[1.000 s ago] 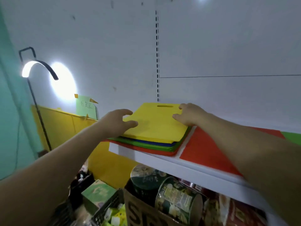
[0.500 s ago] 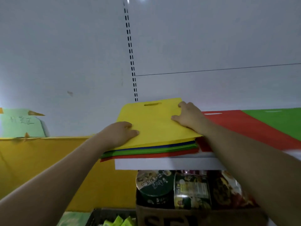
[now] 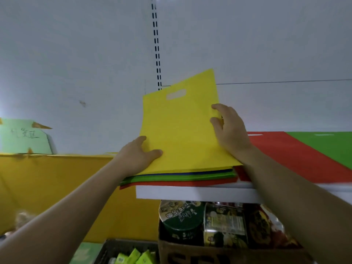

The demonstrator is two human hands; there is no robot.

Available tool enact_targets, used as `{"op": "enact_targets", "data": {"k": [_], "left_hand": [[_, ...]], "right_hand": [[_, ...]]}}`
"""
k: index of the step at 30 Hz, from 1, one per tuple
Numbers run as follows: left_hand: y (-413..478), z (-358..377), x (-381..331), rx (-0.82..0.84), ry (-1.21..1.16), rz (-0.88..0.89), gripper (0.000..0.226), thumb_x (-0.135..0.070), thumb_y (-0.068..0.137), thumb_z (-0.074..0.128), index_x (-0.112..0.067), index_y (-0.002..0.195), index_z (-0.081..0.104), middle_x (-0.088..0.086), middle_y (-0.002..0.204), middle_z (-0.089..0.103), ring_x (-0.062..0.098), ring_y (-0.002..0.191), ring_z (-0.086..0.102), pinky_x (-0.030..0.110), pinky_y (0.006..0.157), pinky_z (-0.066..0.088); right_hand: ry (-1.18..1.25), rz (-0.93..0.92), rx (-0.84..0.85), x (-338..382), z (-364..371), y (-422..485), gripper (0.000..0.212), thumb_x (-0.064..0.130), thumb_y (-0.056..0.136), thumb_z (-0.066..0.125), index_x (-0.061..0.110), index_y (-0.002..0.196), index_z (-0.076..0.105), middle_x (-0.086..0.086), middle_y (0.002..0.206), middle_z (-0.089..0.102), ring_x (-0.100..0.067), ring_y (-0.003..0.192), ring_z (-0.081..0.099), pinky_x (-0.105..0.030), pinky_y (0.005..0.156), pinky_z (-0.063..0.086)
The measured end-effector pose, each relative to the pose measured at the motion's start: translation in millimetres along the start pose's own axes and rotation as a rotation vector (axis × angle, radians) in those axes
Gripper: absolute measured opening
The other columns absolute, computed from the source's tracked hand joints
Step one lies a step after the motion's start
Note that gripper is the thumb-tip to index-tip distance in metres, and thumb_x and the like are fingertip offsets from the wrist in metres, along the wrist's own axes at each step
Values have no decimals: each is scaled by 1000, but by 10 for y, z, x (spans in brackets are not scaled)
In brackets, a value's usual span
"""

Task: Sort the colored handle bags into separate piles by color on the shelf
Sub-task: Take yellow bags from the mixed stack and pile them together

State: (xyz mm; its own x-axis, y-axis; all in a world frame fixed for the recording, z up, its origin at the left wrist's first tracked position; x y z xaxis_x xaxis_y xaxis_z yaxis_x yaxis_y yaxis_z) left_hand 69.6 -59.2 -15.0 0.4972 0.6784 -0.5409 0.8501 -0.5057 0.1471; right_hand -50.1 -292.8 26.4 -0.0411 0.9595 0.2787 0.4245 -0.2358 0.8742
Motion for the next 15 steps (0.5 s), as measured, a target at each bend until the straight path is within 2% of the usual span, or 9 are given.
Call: {"op": "enact_targets", "data": {"k": [3,6,7,9,11,13,15], "left_hand": [[-25,-105,2,-107,-83,1,70,-47,86,61,-25,145,31,5,149,35,27,132,38,36,103,34],[-90,-236,-21,-258,-185,65,58,-25,83,70,-24,136,45,3,141,41,23,126,43,34,102,36],[-112,-270,-24,-290,-255,77,53,-18,82,70,-26,131,50,2,135,45,22,117,49,34,97,40],[-163,-327,-28,-303,-445,59,46,-11,83,69,-30,122,55,2,116,56,20,94,58,32,79,50],[-199,-345,-39,-268,-602,33,43,-10,85,66,-32,121,55,-1,105,58,18,83,59,29,66,49],[-220,-363,-43,-269,-653,46,44,-8,86,65,-31,122,55,-1,114,55,20,88,59,30,69,49],[-271,-395,-62,-304,-664,66,45,-8,85,65,-30,123,56,0,111,56,18,84,60,29,65,49]], "right_hand": [[71,-37,-134,38,-132,27,31,3,89,57,-5,118,58,-23,104,59,-18,91,48,-12,76,30],[120,-31,-224,34,-234,51,27,0,87,58,-7,114,59,-25,102,59,-16,91,48,-3,80,29],[133,-26,-237,36,-253,56,26,0,87,58,-7,113,59,-25,101,59,-16,92,48,2,82,27],[160,-8,-245,41,-276,68,26,1,89,58,-6,113,60,-23,103,59,-14,93,48,6,83,24],[196,28,-236,50,-306,90,26,3,91,57,-4,116,59,-21,107,58,-13,97,48,3,82,26],[214,73,-224,60,-340,109,27,6,92,56,0,119,59,-18,112,58,-15,101,49,-5,83,29],[228,125,-194,77,-362,136,28,8,94,55,3,121,58,-14,116,56,-13,102,49,-10,84,30]]}}
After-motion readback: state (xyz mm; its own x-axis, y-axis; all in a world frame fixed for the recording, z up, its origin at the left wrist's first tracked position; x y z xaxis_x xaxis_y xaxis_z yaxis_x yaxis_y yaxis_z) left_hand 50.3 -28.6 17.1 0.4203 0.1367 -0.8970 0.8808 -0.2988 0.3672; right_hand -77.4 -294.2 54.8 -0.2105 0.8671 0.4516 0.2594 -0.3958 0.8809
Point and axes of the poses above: each hand's wrist, its own y-axis towards the middle knuckle, its own z-axis out of the palm, x = y × z, the point moved 6 cm from there along y, towards the middle knuckle
